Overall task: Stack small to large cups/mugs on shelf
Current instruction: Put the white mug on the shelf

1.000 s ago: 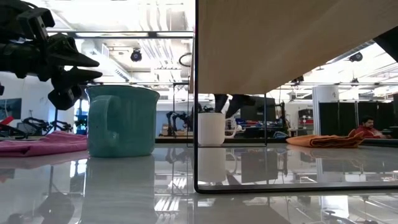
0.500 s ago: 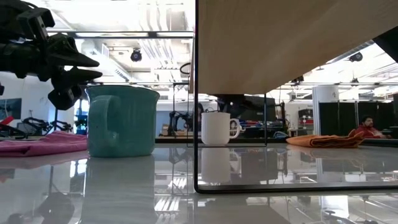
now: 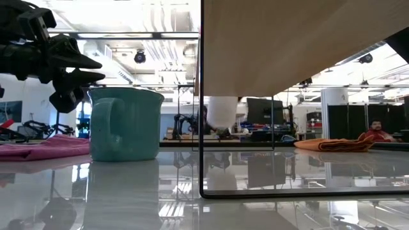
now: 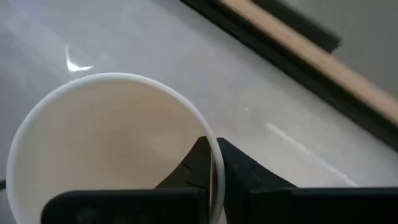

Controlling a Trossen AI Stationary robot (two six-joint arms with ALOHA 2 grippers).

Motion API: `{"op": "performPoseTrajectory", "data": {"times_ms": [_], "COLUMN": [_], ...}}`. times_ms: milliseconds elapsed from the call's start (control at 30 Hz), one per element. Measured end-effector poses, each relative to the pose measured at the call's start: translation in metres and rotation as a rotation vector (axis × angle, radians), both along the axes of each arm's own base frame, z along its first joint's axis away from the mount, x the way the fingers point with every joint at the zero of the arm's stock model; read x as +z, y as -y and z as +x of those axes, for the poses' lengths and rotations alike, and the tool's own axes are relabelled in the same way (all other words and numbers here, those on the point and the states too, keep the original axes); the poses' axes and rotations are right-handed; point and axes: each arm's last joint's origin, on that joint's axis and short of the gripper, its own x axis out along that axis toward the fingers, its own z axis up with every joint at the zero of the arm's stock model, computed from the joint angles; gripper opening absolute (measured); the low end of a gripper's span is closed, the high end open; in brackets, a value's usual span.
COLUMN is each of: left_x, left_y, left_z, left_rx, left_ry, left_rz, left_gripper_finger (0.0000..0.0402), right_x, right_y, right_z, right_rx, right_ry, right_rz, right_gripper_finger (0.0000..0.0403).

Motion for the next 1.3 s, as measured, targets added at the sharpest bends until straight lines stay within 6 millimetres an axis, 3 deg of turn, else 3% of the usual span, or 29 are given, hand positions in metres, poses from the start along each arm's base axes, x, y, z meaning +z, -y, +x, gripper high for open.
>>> {"op": "performPoseTrajectory", "data": {"times_ms": [200,300,500,700,800,933,1100,1300], "left_x": [0.000,0.000,0.000,0.000,0.000,0.000,0.000,0.000], "left_y": [0.000,0.000,0.000,0.000,0.000,0.000,0.000,0.000], "left_z": [0.000,0.000,0.000,0.000,0.000,0.000,0.000,0.000], "left_rx": [0.000,0.000,0.000,0.000,0.000,0.000,0.000,0.000], "left_ry": [0.000,0.000,-0.001,0.000,0.000,0.000,0.000,0.000], "left_rz": [0.000,0.000,0.000,0.000,0.000,0.000,0.000,0.000], "left_gripper_finger": [0.0086,0.0086,0.0086,0.0086,0.0086,0.0086,0.0086,0.0086], "right_x": [0.084,0.112,0.126,0.140,0.138,0.119,0.091,0.072], "right_y": [-0.031,-0.047,-0.084,-0.137,-0.155,-0.164,-0.162,-0.158], "right_z": [-0.004,-0.009,-0.023,-0.029,-0.025,-0.017,-0.010,-0.003], "right_rx": [0.020,-0.004,-0.014,0.042,0.051,0.068,0.078,0.089], "right_ry": [0.002,0.023,0.021,0.026,0.019,-0.055,-0.140,-0.154], "right_rz": [-0.178,-0.203,-0.092,-0.063,-0.068,-0.050,-0.032,-0.062], "right_gripper_finger": [0.0009,0.0009,0.0009,0.0009,0.0009,0.0009,0.0009,0.0017]}}
